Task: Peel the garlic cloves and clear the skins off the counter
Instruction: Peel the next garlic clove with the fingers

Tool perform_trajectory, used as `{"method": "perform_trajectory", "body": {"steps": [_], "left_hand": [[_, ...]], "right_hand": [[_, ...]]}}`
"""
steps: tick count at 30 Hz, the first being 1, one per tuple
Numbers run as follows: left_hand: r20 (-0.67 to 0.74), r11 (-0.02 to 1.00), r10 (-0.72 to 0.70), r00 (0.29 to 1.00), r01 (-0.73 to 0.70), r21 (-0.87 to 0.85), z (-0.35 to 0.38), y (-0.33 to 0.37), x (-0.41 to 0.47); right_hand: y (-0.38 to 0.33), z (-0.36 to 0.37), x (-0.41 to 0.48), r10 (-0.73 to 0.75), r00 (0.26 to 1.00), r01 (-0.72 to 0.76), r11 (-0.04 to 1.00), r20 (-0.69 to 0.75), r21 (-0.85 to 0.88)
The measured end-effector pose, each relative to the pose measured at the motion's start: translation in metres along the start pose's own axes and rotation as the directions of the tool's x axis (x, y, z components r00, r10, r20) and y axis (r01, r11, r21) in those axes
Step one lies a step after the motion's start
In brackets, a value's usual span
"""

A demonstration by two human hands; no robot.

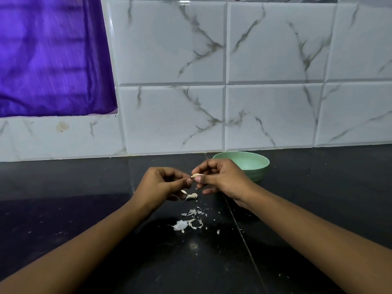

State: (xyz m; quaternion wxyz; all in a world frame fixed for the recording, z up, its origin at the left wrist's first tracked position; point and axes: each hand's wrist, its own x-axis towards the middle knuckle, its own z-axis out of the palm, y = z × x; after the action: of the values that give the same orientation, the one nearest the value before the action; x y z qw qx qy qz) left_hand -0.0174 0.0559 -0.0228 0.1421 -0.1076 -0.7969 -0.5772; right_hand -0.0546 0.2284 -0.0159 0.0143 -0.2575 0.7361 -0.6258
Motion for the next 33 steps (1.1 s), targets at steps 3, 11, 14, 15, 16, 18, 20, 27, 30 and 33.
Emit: {"method": "perform_trajectory", "body": {"steps": [3, 11, 14, 15, 16, 18, 20, 27, 30, 33], "left_hand": [[-0.007, 0.993, -0.05, 0.999, 0.049, -0.111, 0.0019, 0.0018, -0.001], [-0.035, 0.97, -0.104, 0.994, 0.094, -0.225, 0.0057, 0.0053, -0.0019], [-0.027, 0.957, -0.138, 0.99, 0.127, -0.261, 0.0058, 0.0053, -0.0019], [-0.025, 0.951, -0.151, 0.988, 0.139, -0.276, 0.0054, 0.0053, -0.0019], [-0.023, 0.945, -0.164, 0.986, 0.15, -0.291, 0.006, 0.0051, -0.0017], [-0.033, 0.938, -0.177, 0.984, 0.159, -0.307, 0.0055, 0.0045, -0.0008], [-0.049, 0.942, -0.177, 0.983, 0.154, -0.299, 0.0048, 0.0033, 0.0005], [0.025, 0.985, -0.088, 0.996, 0.091, -0.145, 0.0064, -0.0006, 0.0013], [0.079, 0.995, -0.065, 0.995, 0.07, -0.065, 0.0089, -0.0022, 0.002], [0.116, 0.997, -0.067, 0.991, 0.07, -0.018, 0.0098, -0.004, 0.0021]], "right_hand": [[0.0014, 0.0018, 0.0015, -0.091, 0.995, 0.086, 0.99, -0.043, -0.116], [0.0022, 0.0025, -0.0004, -0.485, 0.874, 0.393, 0.74, -0.027, -0.546], [0.0036, 0.0026, 0.0001, -0.541, 0.841, 0.441, 0.669, 0.015, -0.598], [0.0038, 0.0029, 0.0005, -0.531, 0.847, 0.439, 0.679, 0.019, -0.588], [0.0038, 0.0028, 0.0001, -0.503, 0.864, 0.425, 0.705, 0.022, -0.568], [0.0034, 0.0038, -0.0003, -0.398, 0.917, 0.361, 0.792, 0.032, -0.492], [0.0031, 0.0039, 0.0006, -0.263, 0.963, 0.265, 0.902, 0.052, -0.342], [0.0035, -0.0007, 0.0025, -0.057, 0.998, 0.057, 0.998, 0.029, -0.002], [0.0042, -0.0029, 0.0025, -0.03, 0.999, 0.03, 0.999, 0.036, -0.015], [0.0047, -0.0044, 0.0024, 0.014, 0.999, -0.013, 0.999, 0.04, -0.034]]}}
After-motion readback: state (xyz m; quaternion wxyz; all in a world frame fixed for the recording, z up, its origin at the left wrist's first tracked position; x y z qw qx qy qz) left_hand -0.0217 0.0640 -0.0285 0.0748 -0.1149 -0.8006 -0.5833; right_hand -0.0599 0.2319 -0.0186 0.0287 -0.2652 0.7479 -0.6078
